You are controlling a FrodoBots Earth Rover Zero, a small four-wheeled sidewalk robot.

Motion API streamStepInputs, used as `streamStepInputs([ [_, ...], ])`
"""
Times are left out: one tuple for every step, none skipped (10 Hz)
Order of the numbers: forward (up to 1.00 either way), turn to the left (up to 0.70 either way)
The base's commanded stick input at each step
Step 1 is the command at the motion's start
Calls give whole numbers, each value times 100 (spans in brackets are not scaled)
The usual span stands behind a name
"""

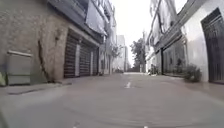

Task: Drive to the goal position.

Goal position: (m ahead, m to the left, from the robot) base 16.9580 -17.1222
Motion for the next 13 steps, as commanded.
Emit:
streamStepInputs([
  [85, -34],
  [85, -32],
  [85, 0],
  [85, 0],
  [85, 0],
  [85, 0],
  [85, 0],
  [85, 0],
  [85, 0],
  [85, 0],
  [85, 0],
  [85, -5],
  [85, -34],
])
